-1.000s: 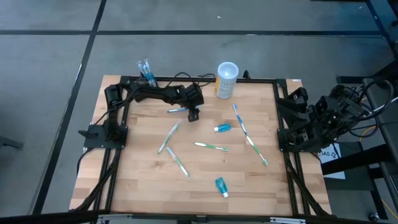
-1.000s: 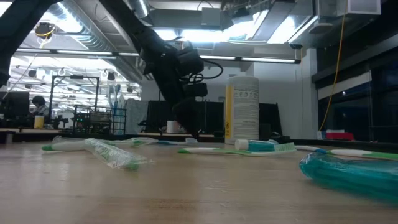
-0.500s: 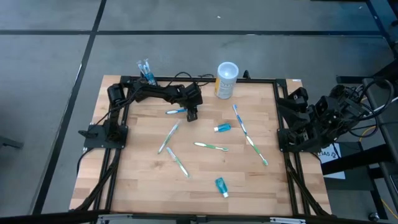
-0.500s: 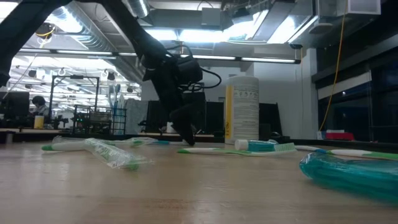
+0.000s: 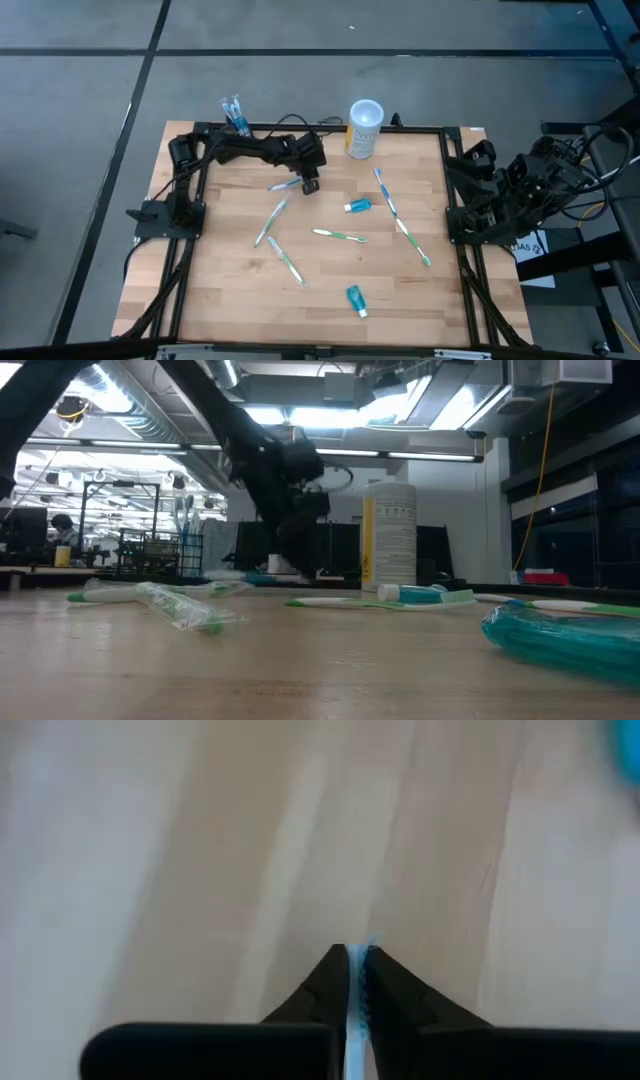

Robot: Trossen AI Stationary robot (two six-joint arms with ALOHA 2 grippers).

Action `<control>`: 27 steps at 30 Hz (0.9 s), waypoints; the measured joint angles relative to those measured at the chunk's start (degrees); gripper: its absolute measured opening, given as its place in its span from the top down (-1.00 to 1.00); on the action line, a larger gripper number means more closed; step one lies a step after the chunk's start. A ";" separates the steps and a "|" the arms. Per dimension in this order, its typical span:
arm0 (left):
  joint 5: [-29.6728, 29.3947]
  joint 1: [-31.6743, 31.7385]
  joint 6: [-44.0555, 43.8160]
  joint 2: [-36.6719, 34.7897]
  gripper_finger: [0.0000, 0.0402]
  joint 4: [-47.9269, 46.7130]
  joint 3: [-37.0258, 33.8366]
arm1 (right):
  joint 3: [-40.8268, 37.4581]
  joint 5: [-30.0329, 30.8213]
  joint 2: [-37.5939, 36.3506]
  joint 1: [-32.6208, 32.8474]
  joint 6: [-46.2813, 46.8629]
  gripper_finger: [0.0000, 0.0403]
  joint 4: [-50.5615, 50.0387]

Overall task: Pick & Place toothbrushing station
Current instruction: Put the blue toothbrush into the right section of the black organizer

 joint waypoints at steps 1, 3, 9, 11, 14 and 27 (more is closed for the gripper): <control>0.00 0.32 -0.35 -1.21 0.94 0.28 0.00 | 0.00 0.02 0.00 0.00 -0.02 0.35 0.02; -0.05 1.09 -1.45 -3.75 0.94 1.04 0.00 | 0.00 0.00 0.00 0.00 -0.32 0.35 -0.02; -2.34 4.51 -6.48 -16.82 0.94 8.74 0.09 | 0.00 0.44 0.00 0.00 -1.10 0.35 -0.02; -5.25 6.01 -6.50 -21.57 0.94 9.23 0.09 | 0.00 0.44 0.00 0.00 -1.27 0.35 -0.02; -6.64 8.96 -5.97 -28.95 0.94 12.45 -1.17 | 0.00 0.40 0.01 0.00 -1.81 0.35 -0.05; -0.85 23.48 -15.01 -49.94 0.94 43.55 -29.05 | 0.02 -5.53 0.11 1.16 -2.48 0.35 -0.01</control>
